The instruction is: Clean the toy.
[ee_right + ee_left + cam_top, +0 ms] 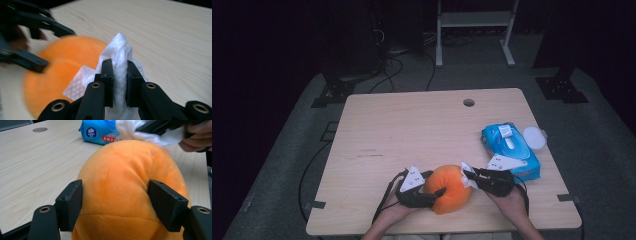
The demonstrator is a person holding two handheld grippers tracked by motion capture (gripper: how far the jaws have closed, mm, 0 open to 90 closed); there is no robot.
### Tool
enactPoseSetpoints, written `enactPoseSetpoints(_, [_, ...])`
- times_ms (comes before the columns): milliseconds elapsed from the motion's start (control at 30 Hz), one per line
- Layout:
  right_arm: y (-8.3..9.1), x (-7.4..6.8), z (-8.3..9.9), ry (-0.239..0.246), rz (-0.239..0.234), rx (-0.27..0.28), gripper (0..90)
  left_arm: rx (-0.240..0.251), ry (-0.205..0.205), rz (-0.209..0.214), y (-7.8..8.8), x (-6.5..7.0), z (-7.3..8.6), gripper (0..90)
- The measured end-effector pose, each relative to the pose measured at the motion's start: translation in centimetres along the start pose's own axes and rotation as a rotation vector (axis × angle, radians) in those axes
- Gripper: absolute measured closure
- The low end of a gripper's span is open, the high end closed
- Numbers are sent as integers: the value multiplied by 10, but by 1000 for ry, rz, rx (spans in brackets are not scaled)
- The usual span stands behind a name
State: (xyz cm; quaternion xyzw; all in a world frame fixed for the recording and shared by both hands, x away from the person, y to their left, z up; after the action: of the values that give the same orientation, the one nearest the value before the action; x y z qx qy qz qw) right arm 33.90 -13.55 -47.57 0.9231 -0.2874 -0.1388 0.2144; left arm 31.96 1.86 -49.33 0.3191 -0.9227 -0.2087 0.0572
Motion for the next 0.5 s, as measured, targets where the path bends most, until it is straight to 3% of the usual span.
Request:
enactPoseSetpoints(100, [0,6,4,-38,5,-4,790,0,1,3,0,0,0,295])
enactPoseSetpoints(133, [0,5,1,-28,6,4,790,0,0,6,0,0,0,295])
enactPoseSetpoints(267, [4,-16,-19,-10,-73,77,788,4,0,6,-1,1,0,295])
enactPoseSetpoints(333, [1,-19,-17,12,-69,56,788,3,-3,5,-1,2,0,295])
enactPoseSetpoints(400, [-3,-16,-9,-9,-72,41,788,6,6,6,-2,2,-2,284])
enactPoseSetpoints(500, [-5,-16,-7,-23,-78,37,788,20,39,16,-1,-1,-10,176])
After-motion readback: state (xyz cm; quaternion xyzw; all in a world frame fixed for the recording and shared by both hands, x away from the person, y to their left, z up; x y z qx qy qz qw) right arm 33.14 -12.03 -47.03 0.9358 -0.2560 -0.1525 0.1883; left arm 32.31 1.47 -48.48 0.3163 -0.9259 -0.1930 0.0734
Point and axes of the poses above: each handheld gripper's, and its own axes: y roughly backward along the jaws, z roughly out of its underside, x roughly to its right, the point moved 9 cm from there along -y, roughly forward along the jaws, and after that the axes turned 6 degrees about -z, right-handed, at the moved point
